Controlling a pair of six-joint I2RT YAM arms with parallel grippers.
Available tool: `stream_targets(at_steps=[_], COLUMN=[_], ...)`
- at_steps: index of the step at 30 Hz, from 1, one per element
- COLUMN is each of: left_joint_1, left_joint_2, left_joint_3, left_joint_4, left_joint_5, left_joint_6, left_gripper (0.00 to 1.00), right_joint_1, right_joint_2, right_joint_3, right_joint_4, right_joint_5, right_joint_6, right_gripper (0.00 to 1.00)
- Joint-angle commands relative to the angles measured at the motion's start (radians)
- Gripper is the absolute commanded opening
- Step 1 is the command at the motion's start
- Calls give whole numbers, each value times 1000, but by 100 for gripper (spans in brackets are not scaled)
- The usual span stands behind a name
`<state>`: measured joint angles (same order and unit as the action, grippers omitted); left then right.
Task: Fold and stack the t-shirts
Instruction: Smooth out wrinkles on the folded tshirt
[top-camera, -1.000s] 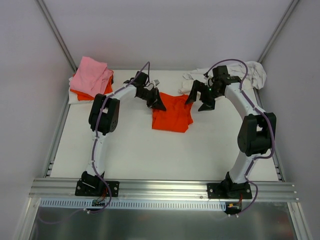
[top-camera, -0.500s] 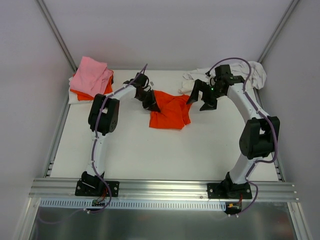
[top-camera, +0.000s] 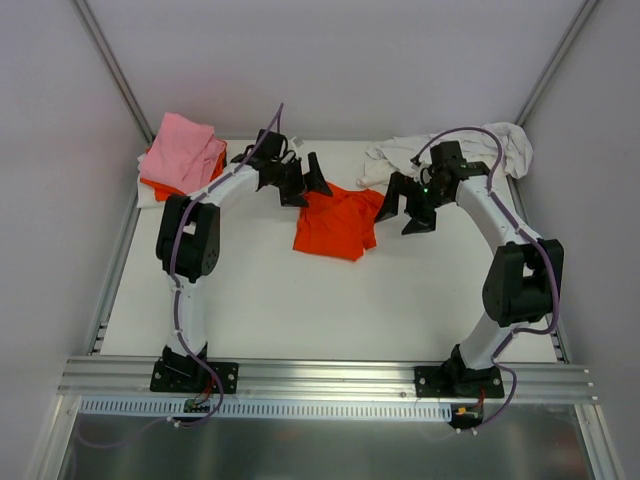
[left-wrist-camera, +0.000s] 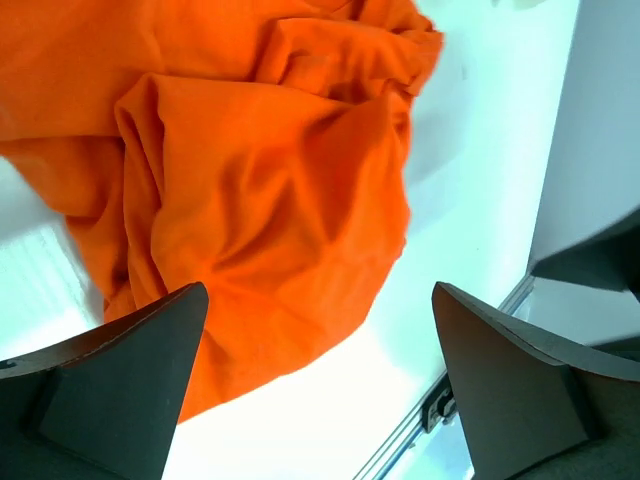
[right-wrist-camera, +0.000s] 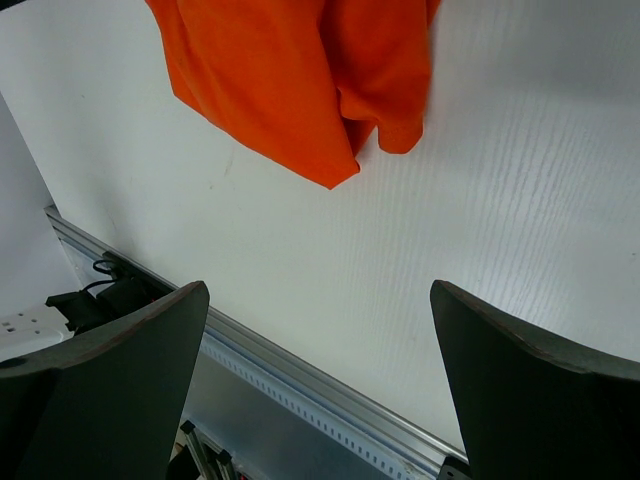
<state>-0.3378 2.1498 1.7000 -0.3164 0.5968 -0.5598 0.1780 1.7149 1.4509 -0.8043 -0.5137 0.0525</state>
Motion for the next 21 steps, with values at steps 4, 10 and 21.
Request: stream_targets(at_steps=[4, 10, 21], left_joint_1=[74, 121, 125], left_joint_2=[-153, -143, -44], left_joint_3=[-166, -289, -330], left_joint_4=[57, 83, 261], left_joint_5=[55, 99, 166], left_joint_6=[67, 77, -9], left_gripper=[99, 99, 95], right_joint_1=[-6, -8, -6], right_joint_2=[-58, -66, -93], right_joint_3=[-14, -24, -30], right_joint_4=[2, -1, -38], right_joint_5=[-20, -25, -11], right_joint_6=[-29, -29, -33], right_gripper=[100, 100, 100])
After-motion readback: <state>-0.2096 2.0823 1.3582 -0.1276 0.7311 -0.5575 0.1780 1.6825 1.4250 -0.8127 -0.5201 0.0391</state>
